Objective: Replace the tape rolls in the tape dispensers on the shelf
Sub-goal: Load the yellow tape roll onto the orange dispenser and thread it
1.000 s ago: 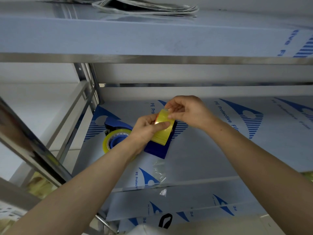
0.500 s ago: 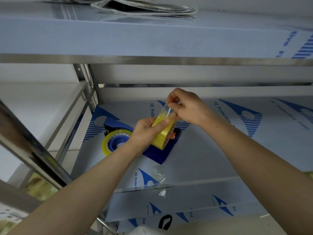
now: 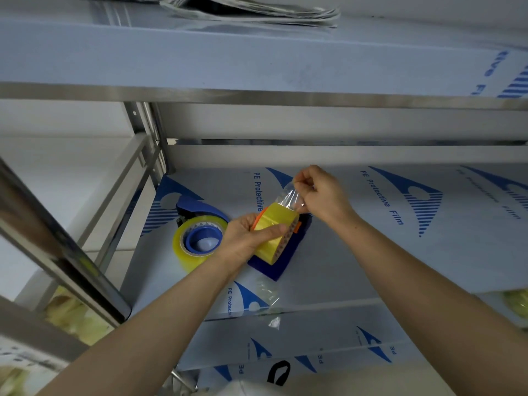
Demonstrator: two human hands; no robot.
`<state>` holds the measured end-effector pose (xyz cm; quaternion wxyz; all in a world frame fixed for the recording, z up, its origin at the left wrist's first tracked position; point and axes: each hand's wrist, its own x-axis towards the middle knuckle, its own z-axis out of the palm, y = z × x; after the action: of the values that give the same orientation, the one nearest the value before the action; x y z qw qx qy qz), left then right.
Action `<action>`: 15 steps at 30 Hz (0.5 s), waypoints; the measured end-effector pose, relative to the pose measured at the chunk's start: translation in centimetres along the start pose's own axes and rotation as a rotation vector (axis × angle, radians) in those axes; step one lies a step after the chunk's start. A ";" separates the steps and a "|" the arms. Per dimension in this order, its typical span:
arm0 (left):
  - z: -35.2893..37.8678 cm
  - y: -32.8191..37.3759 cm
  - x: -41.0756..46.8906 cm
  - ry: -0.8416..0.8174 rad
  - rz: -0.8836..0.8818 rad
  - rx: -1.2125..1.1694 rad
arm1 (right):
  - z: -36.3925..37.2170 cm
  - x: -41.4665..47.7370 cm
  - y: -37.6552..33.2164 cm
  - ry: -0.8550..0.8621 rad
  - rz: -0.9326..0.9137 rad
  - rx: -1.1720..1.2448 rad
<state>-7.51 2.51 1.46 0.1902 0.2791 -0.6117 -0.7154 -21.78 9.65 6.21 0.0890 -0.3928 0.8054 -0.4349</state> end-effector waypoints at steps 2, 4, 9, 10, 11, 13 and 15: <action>-0.2 -0.9 -0.2 -0.008 -0.026 0.024 | 0.9 -0.6 0.5 -0.003 0.015 0.003; -0.3 -1.6 -0.4 -0.054 -0.044 0.063 | 1.7 -1.1 0.9 0.002 0.020 -0.017; -0.5 -2.7 -0.7 -0.113 -0.045 0.244 | 2.9 -1.5 1.9 -0.029 0.062 -0.013; -0.6 -2.8 -0.7 -0.115 -0.046 0.249 | 3.0 -1.5 2.0 -0.031 0.067 -0.015; -0.6 -2.9 -0.8 -0.118 -0.047 0.251 | 3.1 -1.3 2.3 -0.027 0.073 -0.011; -0.7 -2.9 -0.8 -0.129 -0.041 0.257 | 3.2 -1.1 2.6 -0.018 0.104 -0.004; -0.7 -3.1 -0.6 -0.133 -0.030 0.258 | 3.3 -0.8 3.1 -0.013 0.143 0.027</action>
<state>-6.35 2.89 -1.50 0.1011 0.2623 -0.7057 -0.6504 -21.41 9.11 1.65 0.1305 -0.3357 0.8249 -0.4357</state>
